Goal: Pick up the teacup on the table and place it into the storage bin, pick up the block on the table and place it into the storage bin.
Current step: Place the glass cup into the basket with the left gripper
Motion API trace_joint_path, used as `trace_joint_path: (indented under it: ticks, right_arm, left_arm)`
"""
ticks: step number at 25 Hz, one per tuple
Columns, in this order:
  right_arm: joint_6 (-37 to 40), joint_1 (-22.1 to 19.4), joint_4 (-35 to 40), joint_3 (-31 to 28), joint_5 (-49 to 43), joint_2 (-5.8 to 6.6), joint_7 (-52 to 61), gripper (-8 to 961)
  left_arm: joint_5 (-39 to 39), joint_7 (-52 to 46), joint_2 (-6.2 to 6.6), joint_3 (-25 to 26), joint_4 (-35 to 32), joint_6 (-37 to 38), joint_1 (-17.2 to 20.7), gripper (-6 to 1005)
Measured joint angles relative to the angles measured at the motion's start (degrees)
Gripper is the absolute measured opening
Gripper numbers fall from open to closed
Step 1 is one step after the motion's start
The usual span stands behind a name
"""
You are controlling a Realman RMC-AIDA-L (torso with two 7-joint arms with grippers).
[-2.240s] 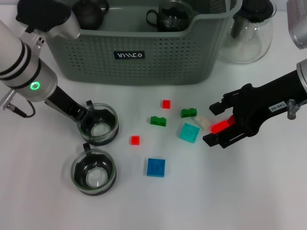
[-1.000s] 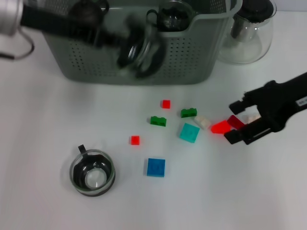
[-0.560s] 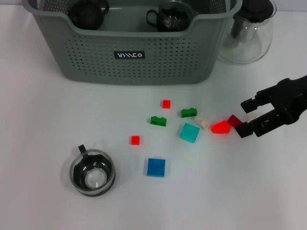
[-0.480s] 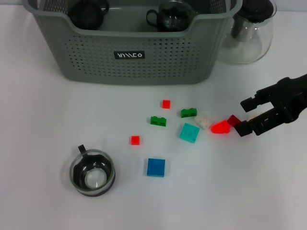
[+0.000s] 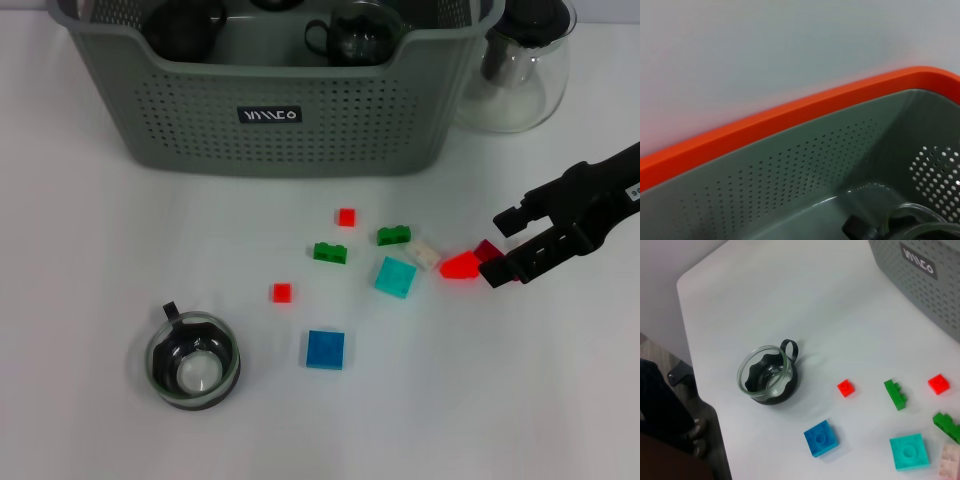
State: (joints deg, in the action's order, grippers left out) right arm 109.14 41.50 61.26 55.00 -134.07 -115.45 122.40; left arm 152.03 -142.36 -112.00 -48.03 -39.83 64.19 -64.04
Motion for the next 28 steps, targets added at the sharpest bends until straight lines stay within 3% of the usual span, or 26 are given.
trace_joint_path:
  ticks: [16,28]
  right_arm:
    - [-2.67,1.64,-2.52,2.39,-0.59,-0.22,-1.27,927]
    - [-3.09,1.70,-2.81,2.85,-0.58,-0.30,-1.28,927]
  left_arm:
    - [6.43,-6.73,-4.22,-6.14,5.66,-10.12,-1.29,55]
    - [10.05,-10.47,-5.44,-10.02,6.01,-12.28,-1.70,54]
